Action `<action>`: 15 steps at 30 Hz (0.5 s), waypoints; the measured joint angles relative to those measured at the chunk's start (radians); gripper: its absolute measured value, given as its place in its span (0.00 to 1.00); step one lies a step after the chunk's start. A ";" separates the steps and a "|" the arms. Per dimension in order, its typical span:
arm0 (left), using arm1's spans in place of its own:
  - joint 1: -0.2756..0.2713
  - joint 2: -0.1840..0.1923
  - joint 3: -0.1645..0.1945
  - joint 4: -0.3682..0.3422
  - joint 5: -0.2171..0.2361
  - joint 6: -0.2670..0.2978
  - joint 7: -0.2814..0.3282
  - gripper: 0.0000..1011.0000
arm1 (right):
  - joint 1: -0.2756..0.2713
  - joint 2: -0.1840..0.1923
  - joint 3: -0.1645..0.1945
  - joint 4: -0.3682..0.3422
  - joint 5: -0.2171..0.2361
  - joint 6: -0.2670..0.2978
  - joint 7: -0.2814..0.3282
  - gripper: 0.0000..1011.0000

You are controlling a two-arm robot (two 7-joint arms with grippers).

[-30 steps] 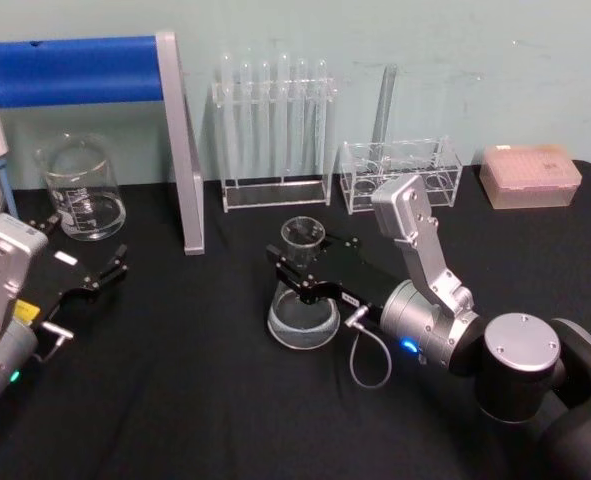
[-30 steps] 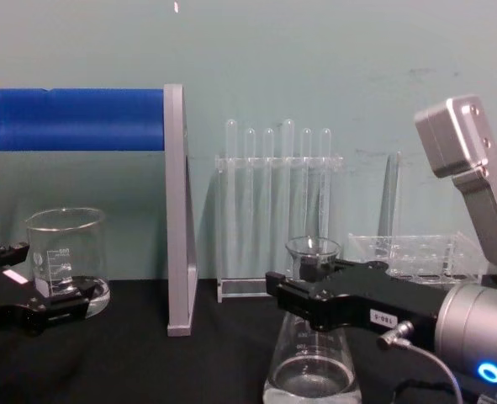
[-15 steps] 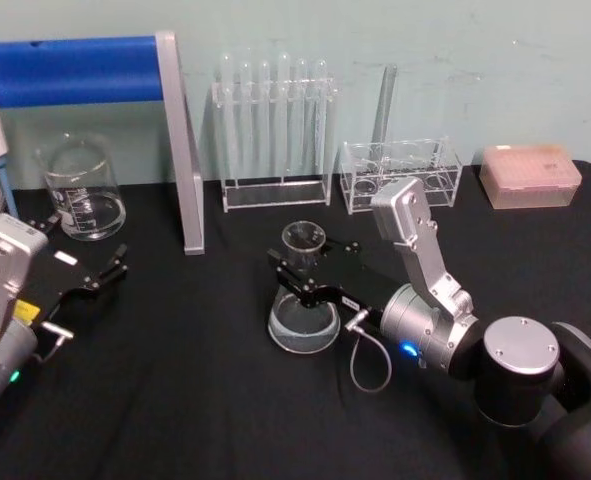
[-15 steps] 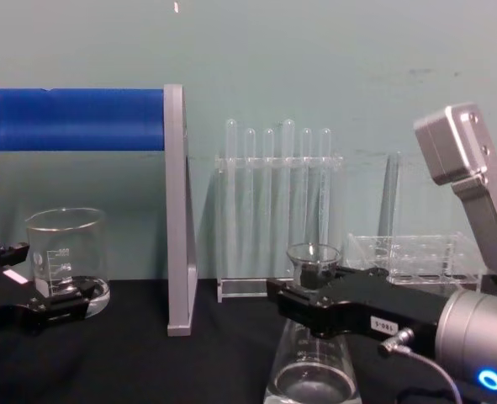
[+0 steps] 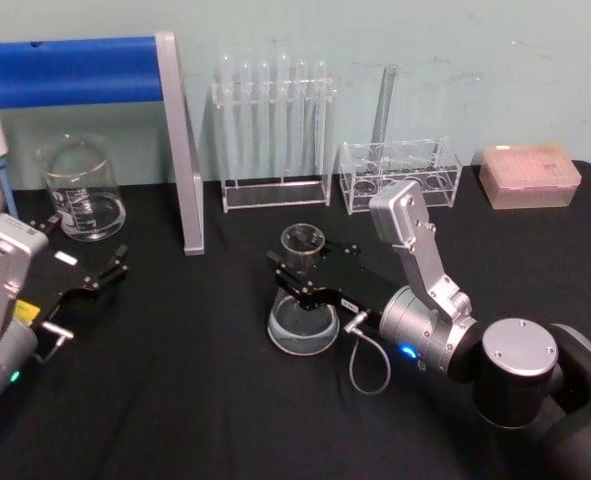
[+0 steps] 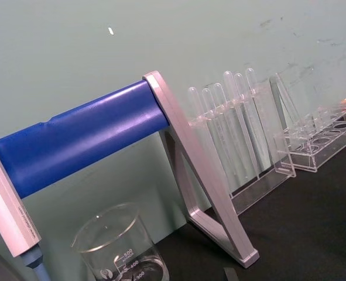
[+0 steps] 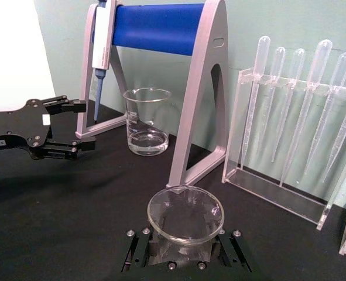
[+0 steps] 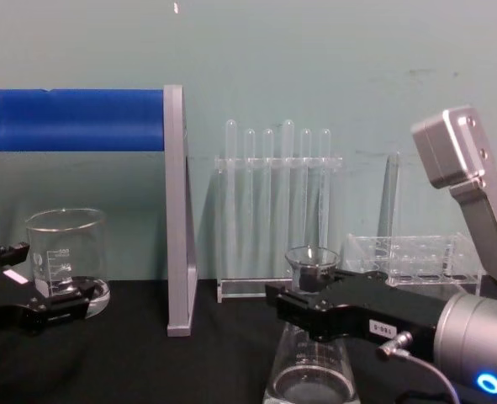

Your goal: Grasp the erlenmeyer flask with one hand, shake it three times, then place it back.

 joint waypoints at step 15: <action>0.000 0.000 0.000 0.000 0.000 0.000 0.000 0.99 | 0.000 0.000 0.000 0.000 -0.001 0.002 0.000 0.53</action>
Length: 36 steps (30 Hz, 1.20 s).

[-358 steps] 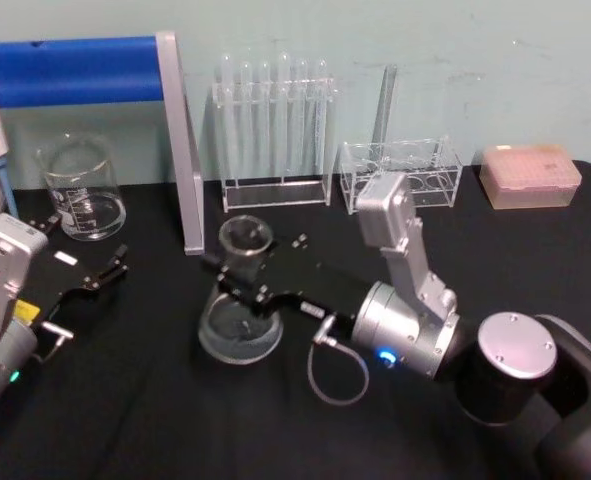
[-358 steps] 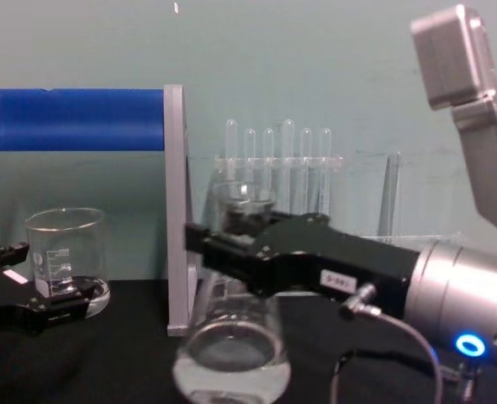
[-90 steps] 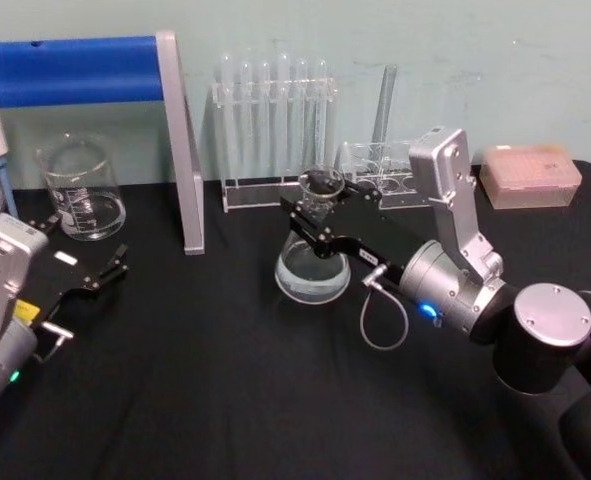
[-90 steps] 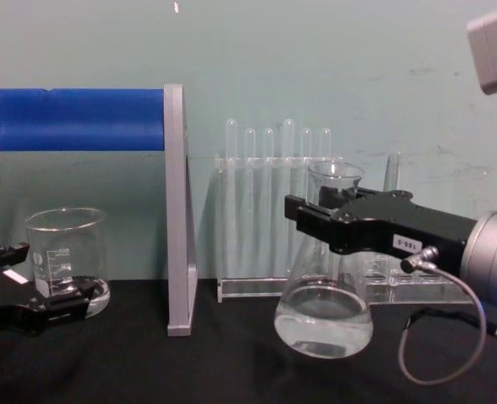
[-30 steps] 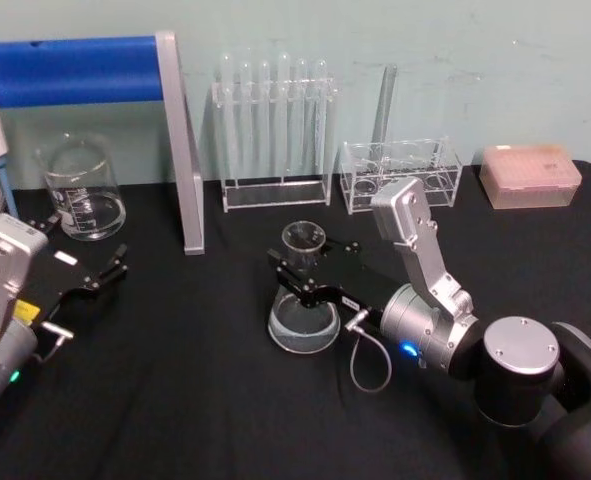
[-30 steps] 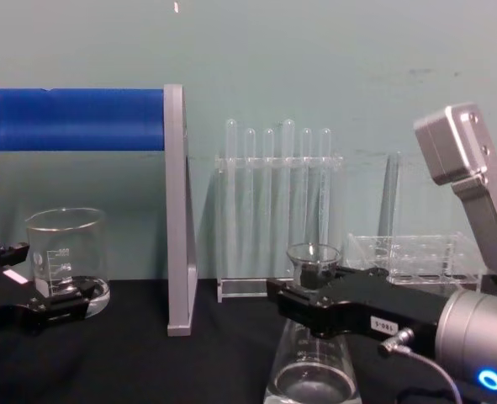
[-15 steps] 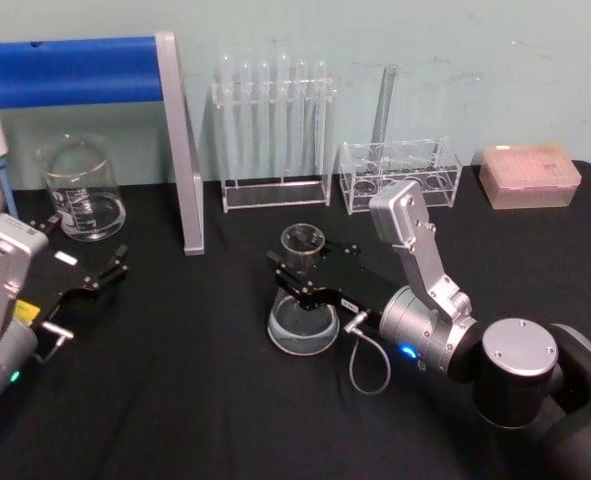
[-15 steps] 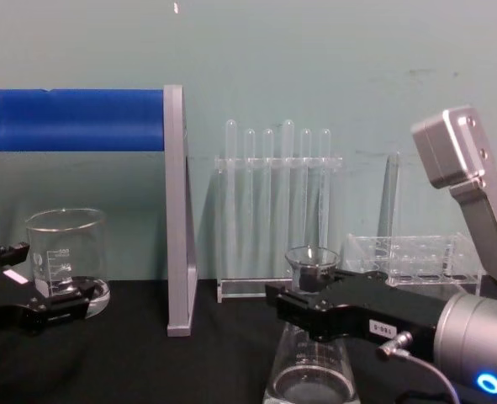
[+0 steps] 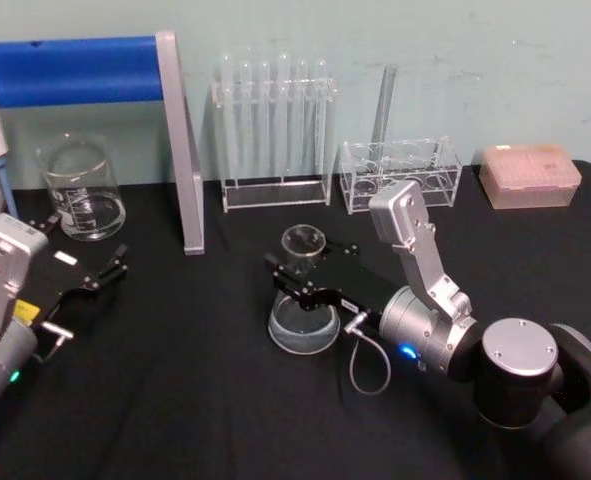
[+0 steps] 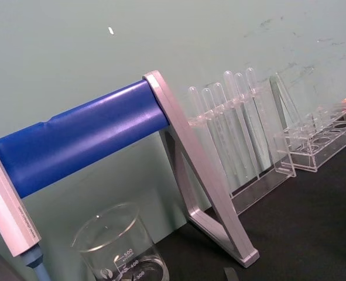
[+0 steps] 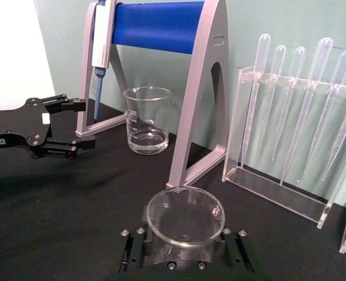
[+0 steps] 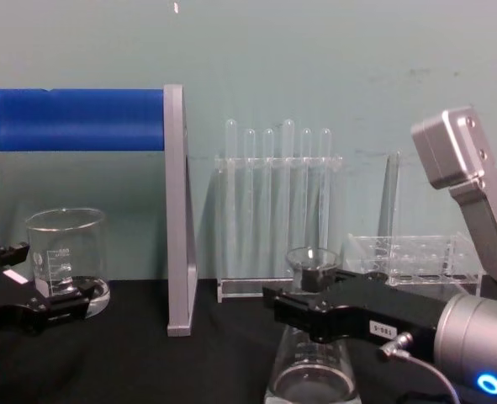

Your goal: Grasp the erlenmeyer flask with one hand, shake it three times, then place it back.

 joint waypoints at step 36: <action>0.000 0.000 0.000 0.000 0.000 0.000 0.000 0.99 | -0.008 0.007 0.004 -0.012 0.006 0.004 0.002 0.99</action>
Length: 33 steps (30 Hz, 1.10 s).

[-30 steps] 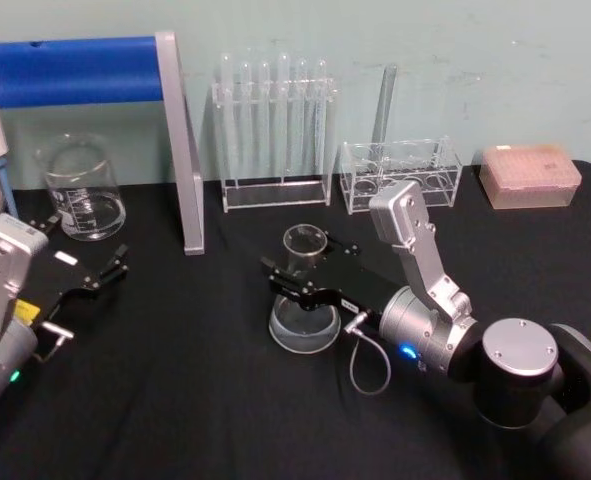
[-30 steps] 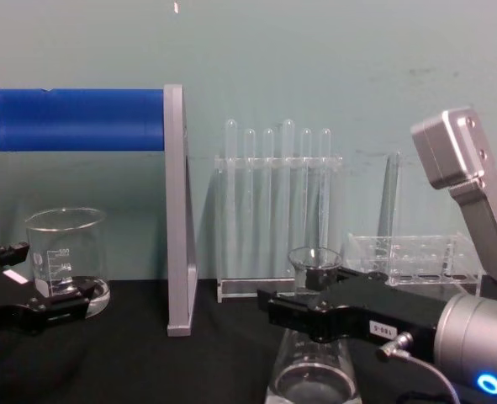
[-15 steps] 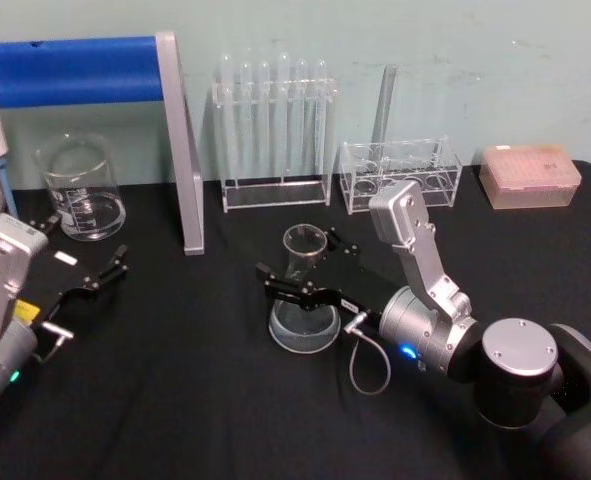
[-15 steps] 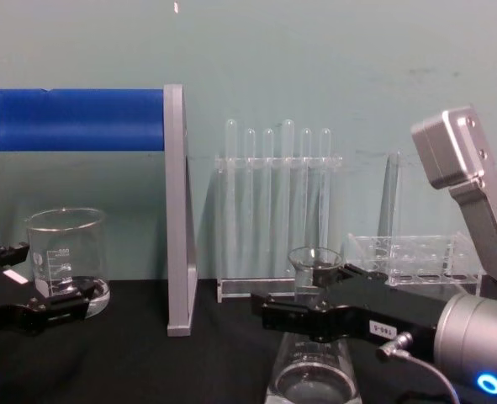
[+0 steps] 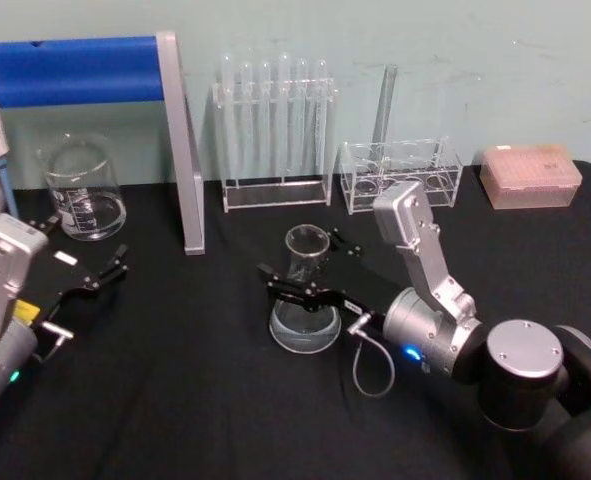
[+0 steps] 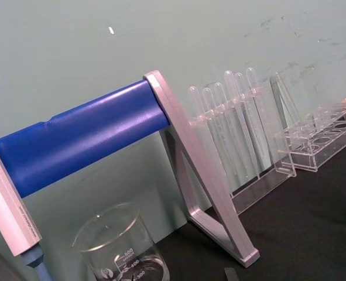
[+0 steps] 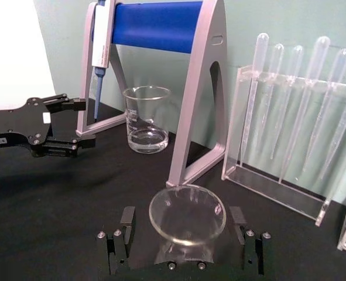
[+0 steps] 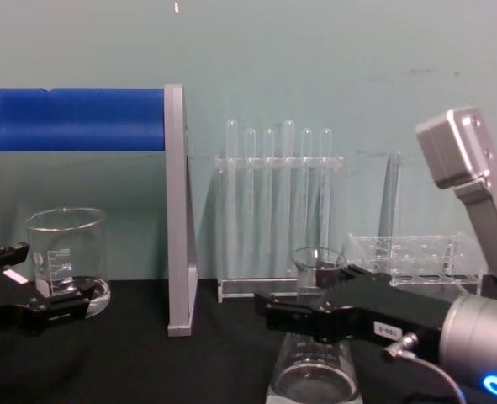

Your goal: Grasp the erlenmeyer flask with one hand, shake it three times, then place it back.

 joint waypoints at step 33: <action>0.000 0.000 0.000 0.000 0.000 0.000 0.000 0.99 | -0.279 0.185 0.122 -0.294 0.080 0.010 -0.029 0.99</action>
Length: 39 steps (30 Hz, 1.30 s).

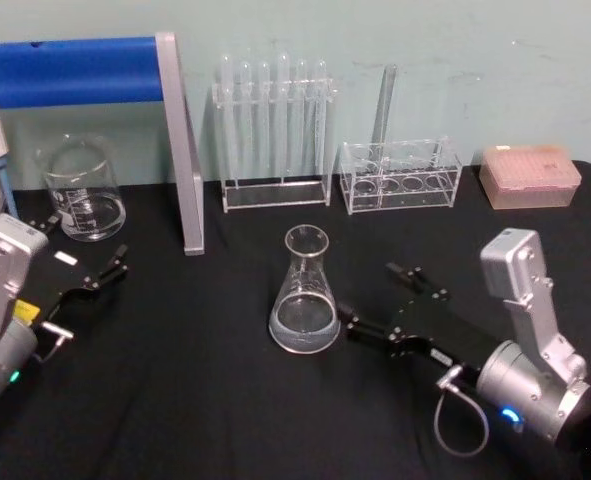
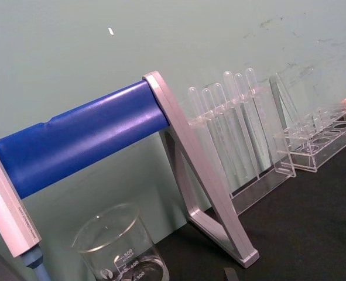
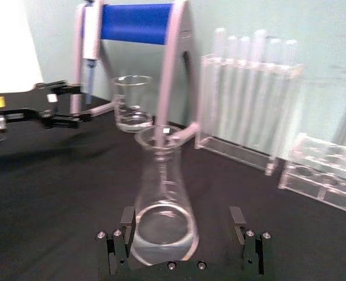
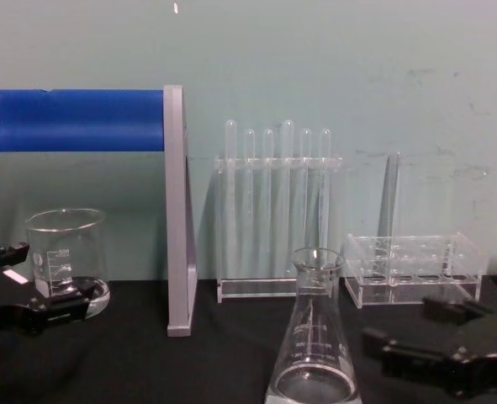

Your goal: Grasp the erlenmeyer flask with one hand, shake it three times, then place it back.

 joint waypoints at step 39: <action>0.000 0.000 0.000 0.000 0.000 0.000 0.000 0.99 | 0.145 -0.132 0.066 0.199 -0.231 -0.082 -0.248 0.99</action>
